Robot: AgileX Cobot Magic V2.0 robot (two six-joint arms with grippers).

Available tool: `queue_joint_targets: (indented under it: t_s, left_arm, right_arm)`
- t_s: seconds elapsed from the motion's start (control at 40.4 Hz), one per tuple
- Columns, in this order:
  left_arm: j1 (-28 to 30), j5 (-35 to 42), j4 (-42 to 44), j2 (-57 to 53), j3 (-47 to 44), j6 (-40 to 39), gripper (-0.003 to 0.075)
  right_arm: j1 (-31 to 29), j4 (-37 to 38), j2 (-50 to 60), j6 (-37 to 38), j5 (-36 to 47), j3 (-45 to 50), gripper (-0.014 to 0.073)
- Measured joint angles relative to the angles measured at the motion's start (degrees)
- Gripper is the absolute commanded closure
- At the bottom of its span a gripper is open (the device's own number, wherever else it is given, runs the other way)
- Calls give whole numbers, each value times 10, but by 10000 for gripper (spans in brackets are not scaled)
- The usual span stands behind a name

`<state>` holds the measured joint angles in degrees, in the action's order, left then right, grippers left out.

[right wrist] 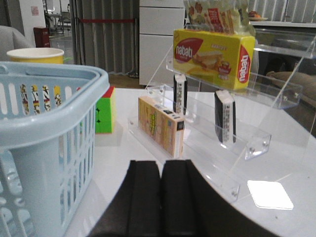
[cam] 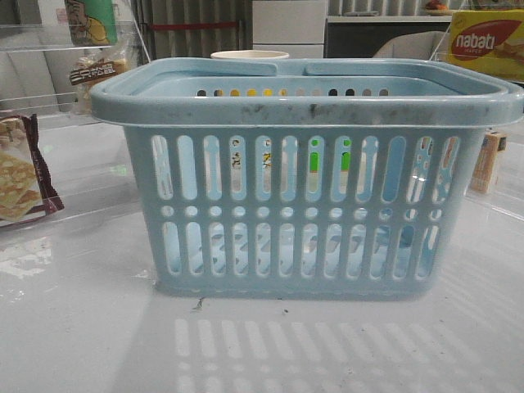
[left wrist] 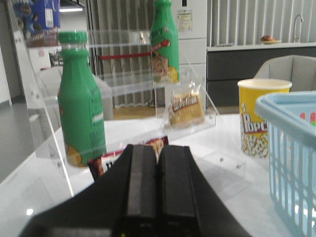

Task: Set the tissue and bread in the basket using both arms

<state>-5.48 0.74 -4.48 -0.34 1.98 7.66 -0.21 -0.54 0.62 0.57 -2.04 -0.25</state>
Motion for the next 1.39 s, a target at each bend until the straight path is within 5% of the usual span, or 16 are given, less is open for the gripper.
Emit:
queue_joint_targets:
  t_s: [0.322,0.595,1.14,1.239,1.388]
  left_arm:
    - [0,-130,0,32,225,0,630]
    - [0,-301,-23,162,394,0,629]
    - [0,-397,-26,298,358,0,627]
    - [0,-398,-26,312,349,0,519]
    - [0,-401,-25,328,347,0,251]
  right_arm:
    - [0,0,-25,0,-84,-222,541]
    - [0,0,-154,0,-267,-389,541]
    - [0,-1,-333,0,-419,-409,534]
    - [0,0,-358,0,-432,-409,433]
    - [0,2,-391,0,-446,-409,113]
